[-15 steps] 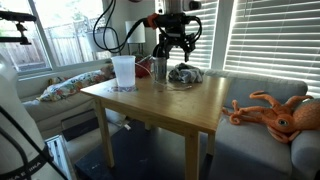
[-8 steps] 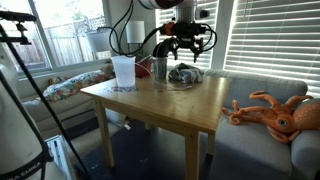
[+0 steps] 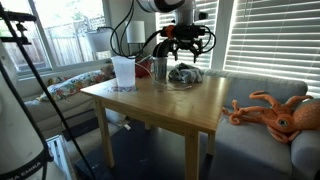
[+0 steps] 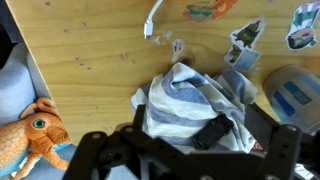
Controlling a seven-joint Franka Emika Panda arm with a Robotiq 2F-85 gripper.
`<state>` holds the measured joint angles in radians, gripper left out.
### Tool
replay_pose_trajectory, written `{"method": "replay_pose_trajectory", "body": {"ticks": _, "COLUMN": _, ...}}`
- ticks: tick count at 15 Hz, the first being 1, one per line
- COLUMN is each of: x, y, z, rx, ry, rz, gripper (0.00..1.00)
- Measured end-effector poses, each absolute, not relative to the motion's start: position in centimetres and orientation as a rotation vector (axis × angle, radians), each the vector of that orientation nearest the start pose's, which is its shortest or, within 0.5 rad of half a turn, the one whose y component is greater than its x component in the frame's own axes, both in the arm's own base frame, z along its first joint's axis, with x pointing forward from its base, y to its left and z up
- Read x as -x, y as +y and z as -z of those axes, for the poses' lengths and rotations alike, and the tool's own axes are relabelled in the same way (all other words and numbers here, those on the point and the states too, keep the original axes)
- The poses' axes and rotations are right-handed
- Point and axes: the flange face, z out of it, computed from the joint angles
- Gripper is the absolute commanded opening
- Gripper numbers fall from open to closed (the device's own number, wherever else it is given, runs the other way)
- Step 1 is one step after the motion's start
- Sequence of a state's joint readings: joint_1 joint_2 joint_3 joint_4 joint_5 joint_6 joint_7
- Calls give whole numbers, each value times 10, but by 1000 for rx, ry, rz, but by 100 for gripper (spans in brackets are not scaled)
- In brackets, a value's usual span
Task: Slide the towel on the table to the right rear of the table
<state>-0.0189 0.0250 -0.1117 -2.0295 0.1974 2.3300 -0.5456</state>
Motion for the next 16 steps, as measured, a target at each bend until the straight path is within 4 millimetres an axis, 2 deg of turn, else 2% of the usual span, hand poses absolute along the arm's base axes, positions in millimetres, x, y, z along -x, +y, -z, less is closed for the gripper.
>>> {"method": "replay_pose_trajectory", "body": {"ticks": 4, "x": -598, "y": -56, "z": -437, "rx": 2974, "ry": -540, "rz": 487, "gripper": 100}}
{"method": "replay_pose_trajectory", "body": {"ticks": 8, "x": -616, "y": -66, "z": -414, "rx": 2923, "ry": -611, "rz": 484, "gripper": 100}}
{"method": "replay_pose_trajectory", "body": {"ticks": 9, "x": -620, "y": -71, "z": -410, "rx": 2914, "ry": -625, "rz": 488, "gripper": 94}}
{"method": "replay_pose_trajectory", "body": {"ticks": 10, "x": -623, "y": -74, "z": -406, "rx": 2907, "ry": -640, "rz": 489, "gripper": 72}}
{"method": "replay_pose_trajectory", "body": {"ticks": 12, "x": -629, "y": -80, "z": -400, "rx": 2901, "ry": -679, "rz": 502, "gripper": 69}}
{"method": "replay_pose_trajectory", "body": {"ticks": 16, "x": -638, "y": -79, "z": -390, "rx": 2886, "ry": -761, "rz": 512, "gripper": 39}}
